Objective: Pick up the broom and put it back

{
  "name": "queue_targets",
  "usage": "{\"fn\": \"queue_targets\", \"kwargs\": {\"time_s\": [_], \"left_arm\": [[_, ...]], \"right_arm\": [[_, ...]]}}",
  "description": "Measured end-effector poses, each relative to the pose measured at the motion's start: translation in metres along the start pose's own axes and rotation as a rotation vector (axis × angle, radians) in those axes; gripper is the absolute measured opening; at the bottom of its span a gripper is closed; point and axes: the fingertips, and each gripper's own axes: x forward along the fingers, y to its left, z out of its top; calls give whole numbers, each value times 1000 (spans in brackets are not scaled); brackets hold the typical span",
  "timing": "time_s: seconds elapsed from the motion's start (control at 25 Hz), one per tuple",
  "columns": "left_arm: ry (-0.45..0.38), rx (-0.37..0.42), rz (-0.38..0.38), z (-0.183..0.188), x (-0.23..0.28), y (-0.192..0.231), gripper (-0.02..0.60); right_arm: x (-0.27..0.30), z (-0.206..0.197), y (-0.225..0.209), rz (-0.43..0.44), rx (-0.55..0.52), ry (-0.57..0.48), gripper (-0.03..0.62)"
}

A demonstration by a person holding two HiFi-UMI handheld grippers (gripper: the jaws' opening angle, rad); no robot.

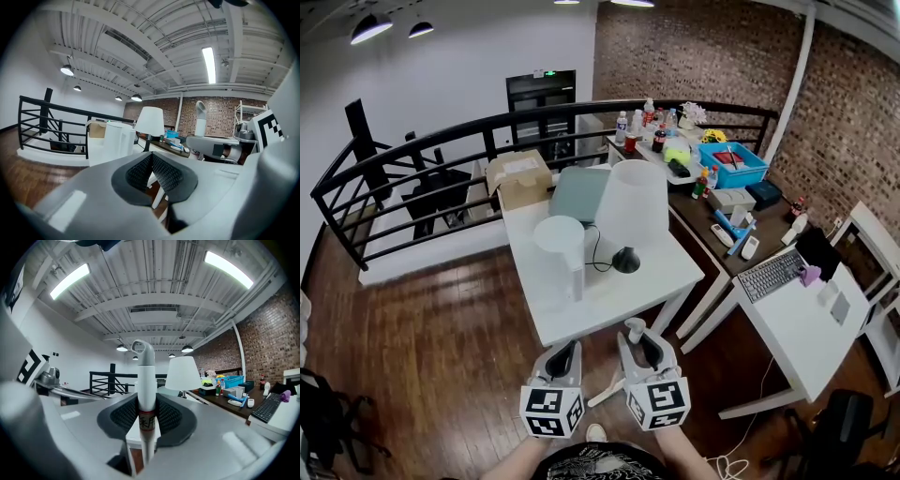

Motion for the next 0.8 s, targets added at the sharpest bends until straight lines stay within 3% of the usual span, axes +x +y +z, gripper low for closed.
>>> {"fn": "queue_targets", "kwargs": {"time_s": [0.44,0.8], "left_arm": [[-4,-7,5,0,3,-2,5],[13,-12,46,-12,2,5,5]], "right_arm": [[5,-8,1,21,2,4,94],[29,-53,4,60,1,82,94]]}}
